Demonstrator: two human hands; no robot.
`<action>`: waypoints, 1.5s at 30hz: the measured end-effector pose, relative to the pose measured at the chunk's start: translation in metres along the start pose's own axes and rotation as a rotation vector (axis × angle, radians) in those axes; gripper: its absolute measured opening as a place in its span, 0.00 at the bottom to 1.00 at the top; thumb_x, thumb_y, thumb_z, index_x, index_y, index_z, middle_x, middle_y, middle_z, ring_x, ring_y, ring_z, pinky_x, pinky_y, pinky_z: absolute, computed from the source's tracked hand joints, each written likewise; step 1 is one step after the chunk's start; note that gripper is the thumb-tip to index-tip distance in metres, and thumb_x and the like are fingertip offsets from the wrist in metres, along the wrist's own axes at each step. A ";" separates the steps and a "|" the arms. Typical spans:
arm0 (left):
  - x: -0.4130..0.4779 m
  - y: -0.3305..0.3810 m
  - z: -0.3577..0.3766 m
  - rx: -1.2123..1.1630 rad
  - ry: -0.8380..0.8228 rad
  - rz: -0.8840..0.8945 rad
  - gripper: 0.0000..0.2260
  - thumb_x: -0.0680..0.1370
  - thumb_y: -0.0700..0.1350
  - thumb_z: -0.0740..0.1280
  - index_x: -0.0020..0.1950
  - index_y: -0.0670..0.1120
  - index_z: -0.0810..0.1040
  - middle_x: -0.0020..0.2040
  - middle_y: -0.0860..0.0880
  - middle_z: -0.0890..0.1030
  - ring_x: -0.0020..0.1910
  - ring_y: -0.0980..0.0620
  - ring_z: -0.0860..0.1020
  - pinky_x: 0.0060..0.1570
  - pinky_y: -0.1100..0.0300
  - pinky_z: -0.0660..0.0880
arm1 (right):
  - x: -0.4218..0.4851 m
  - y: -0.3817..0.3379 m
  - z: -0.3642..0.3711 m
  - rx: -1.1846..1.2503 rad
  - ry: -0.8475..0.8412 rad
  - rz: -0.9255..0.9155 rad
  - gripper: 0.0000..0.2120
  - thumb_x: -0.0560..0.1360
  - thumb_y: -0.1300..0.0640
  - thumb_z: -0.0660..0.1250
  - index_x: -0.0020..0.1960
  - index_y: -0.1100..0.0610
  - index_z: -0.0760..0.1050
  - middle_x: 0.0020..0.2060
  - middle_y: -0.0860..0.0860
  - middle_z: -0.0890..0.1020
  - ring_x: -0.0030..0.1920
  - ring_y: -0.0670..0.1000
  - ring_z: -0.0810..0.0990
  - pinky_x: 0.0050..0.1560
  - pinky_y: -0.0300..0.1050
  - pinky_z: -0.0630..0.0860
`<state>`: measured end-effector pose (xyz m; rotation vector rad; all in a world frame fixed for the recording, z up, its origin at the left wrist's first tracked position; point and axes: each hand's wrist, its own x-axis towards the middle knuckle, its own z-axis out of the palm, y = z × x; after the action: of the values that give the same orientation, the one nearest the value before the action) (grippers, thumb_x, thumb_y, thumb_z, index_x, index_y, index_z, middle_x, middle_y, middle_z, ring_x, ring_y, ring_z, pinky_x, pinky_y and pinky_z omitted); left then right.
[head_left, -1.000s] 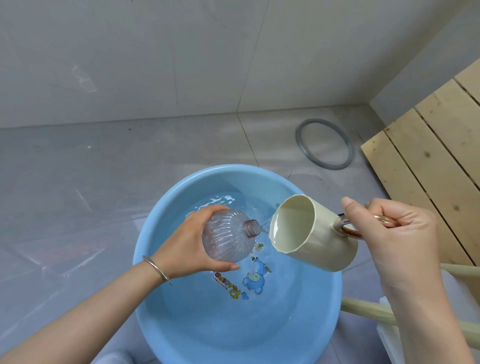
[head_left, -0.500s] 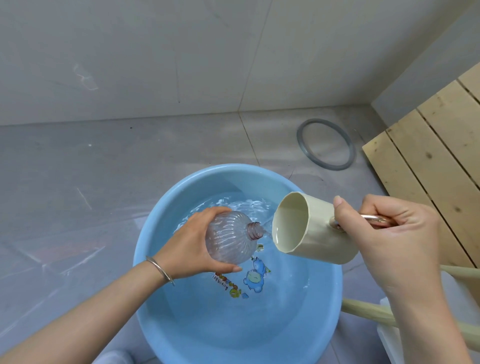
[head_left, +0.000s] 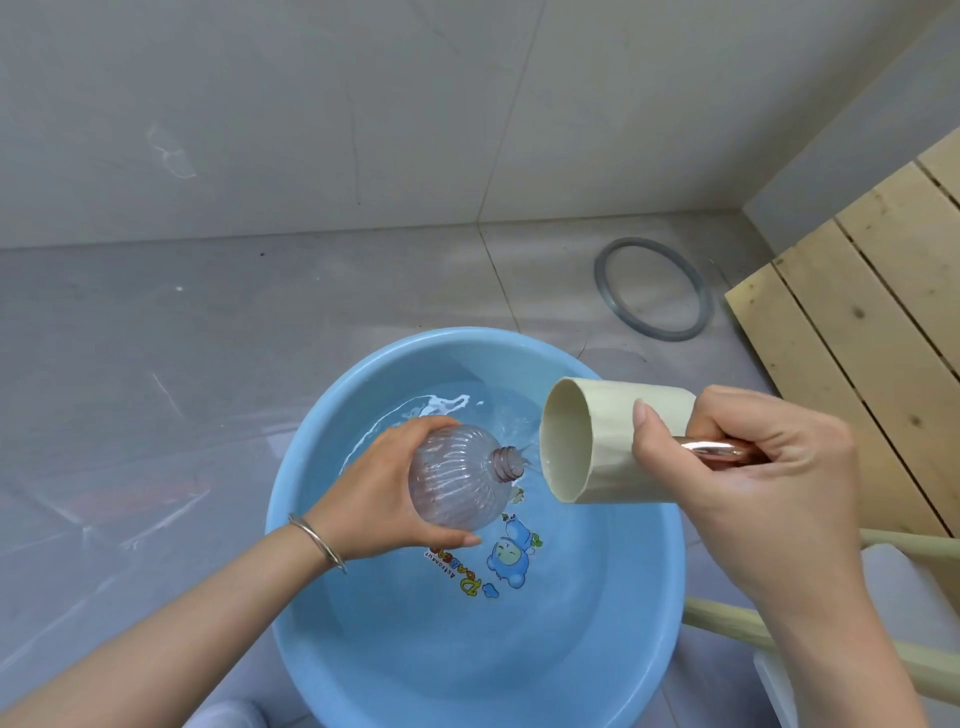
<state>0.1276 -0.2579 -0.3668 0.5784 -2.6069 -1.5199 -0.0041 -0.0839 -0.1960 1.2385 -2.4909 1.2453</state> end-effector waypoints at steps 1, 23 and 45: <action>0.000 0.000 0.000 0.002 -0.001 0.001 0.45 0.56 0.65 0.78 0.69 0.58 0.65 0.64 0.64 0.70 0.64 0.63 0.68 0.65 0.65 0.66 | 0.000 0.001 0.001 -0.019 -0.002 -0.024 0.24 0.68 0.53 0.68 0.26 0.57 0.54 0.28 0.53 0.61 0.28 0.46 0.56 0.29 0.32 0.54; 0.000 -0.007 -0.005 -0.062 0.052 -0.030 0.44 0.54 0.66 0.78 0.66 0.59 0.66 0.62 0.63 0.72 0.62 0.63 0.71 0.65 0.62 0.68 | -0.014 0.050 0.017 0.183 -0.226 0.413 0.23 0.71 0.46 0.70 0.28 0.62 0.69 0.24 0.46 0.61 0.28 0.44 0.59 0.28 0.36 0.56; -0.007 -0.011 -0.009 -0.067 0.075 -0.043 0.42 0.53 0.67 0.77 0.63 0.61 0.67 0.60 0.64 0.74 0.61 0.61 0.73 0.62 0.66 0.68 | -0.086 0.102 0.096 -0.736 -0.509 0.139 0.22 0.62 0.55 0.80 0.29 0.51 0.65 0.23 0.49 0.74 0.25 0.53 0.71 0.34 0.43 0.66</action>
<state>0.1393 -0.2676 -0.3704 0.6752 -2.4935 -1.5592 0.0061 -0.0636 -0.3582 1.2712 -2.9629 -0.0645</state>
